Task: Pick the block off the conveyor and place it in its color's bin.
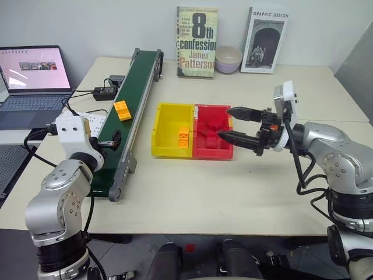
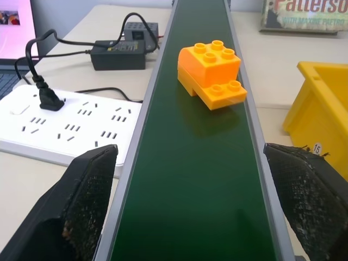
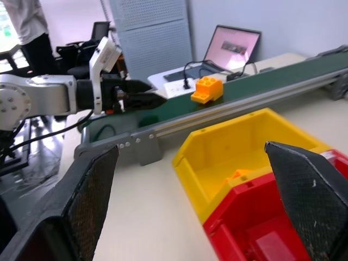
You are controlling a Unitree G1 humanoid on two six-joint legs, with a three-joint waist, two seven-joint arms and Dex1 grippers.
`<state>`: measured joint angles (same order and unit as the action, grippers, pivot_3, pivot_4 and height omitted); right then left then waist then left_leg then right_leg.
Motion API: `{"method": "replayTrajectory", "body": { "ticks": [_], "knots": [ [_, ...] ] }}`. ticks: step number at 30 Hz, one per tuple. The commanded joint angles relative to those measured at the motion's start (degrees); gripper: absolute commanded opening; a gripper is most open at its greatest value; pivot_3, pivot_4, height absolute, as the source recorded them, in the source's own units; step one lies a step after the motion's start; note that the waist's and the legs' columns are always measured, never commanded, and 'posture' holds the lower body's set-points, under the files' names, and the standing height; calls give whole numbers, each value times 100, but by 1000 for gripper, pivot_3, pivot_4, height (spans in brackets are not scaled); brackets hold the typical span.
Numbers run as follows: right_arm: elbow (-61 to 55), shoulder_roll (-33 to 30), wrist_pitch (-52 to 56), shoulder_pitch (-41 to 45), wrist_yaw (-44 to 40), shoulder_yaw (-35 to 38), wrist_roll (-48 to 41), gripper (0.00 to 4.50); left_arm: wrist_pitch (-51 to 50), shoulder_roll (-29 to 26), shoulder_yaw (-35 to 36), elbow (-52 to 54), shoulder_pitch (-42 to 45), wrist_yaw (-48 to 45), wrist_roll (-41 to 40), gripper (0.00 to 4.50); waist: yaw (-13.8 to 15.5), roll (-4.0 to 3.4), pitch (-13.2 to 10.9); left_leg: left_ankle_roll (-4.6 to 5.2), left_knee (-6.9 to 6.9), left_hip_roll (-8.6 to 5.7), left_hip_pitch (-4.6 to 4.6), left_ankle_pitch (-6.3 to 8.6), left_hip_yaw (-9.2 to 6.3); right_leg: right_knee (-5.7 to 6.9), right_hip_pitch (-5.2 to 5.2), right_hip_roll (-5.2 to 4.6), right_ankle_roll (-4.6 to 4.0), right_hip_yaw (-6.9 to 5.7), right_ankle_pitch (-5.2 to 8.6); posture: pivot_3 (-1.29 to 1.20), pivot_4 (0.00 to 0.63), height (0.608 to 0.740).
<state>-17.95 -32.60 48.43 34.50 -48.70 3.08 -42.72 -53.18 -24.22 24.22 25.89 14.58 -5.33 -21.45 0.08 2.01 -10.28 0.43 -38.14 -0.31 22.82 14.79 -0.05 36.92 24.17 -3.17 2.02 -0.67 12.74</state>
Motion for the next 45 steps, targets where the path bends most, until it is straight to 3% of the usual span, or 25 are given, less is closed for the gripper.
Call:
{"method": "replayTrajectory", "body": {
  "ticks": [1, 15, 25, 32, 40, 43, 45],
  "knots": [
    [-237, -82, -1, 44, -84, 41, -170, 4500, 157, 21, -19, -8, 76, 24, 41, 4487, 2, 0, 0, 0, 0, 0, 1, 0, 0, -2, -1, -3, 0, 0, 0, 0, 150, 740],
    [-773, -218, 323, -158, 100, 63, -550, 4500, 528, 136, -462, -1130, 644, 80, 314, 4487, 1, 0, 0, 0, -1, 4, -1, 0, -1, -1, -1, -5, 0, -1, 0, 0, 150, 740],
    [-734, -333, 310, -162, 209, 171, -639, 4500, -607, 949, 188, 52, 386, 1036, 94, 2728, 0, 0, 0, 0, 0, 4, -3, 0, -1, -1, -3, -9, 0, 1, 0, 0, 150, 740],
    [-681, -353, 312, -86, 252, 149, -667, 4500, -737, 999, 161, 168, 271, 995, 125, 1559, 31, 0, 0, 0, -5, 1, -7, 0, -1, 2, -7, 0, 1, 0, -1, 0, 150, 740],
    [-674, -371, 276, -105, 310, 159, -624, 4500, -745, 876, 164, 130, 249, 958, 190, 1550, 33, 0, 0, 0, -5, 1, -7, 0, 0, 1, -7, 1, 1, 0, -1, 0, 150, 740],
    [-697, -353, 257, -123, 360, 168, -616, 4500, -700, 600, 105, -31, 365, 874, 297, 1550, 30, 0, 0, 0, -5, 1, -7, 0, 0, 2, -7, 0, 0, 0, -1, 0, 150, 740],
    [-746, -370, 245, -140, 422, 213, -611, 4500, -625, 121, 66, -350, 752, 547, 257, 1550, 27, 0, 0, 0, -5, 2, -7, 0, -1, 2, -6, 1, 0, -1, -1, 0, 150, 740]
  ]
}}
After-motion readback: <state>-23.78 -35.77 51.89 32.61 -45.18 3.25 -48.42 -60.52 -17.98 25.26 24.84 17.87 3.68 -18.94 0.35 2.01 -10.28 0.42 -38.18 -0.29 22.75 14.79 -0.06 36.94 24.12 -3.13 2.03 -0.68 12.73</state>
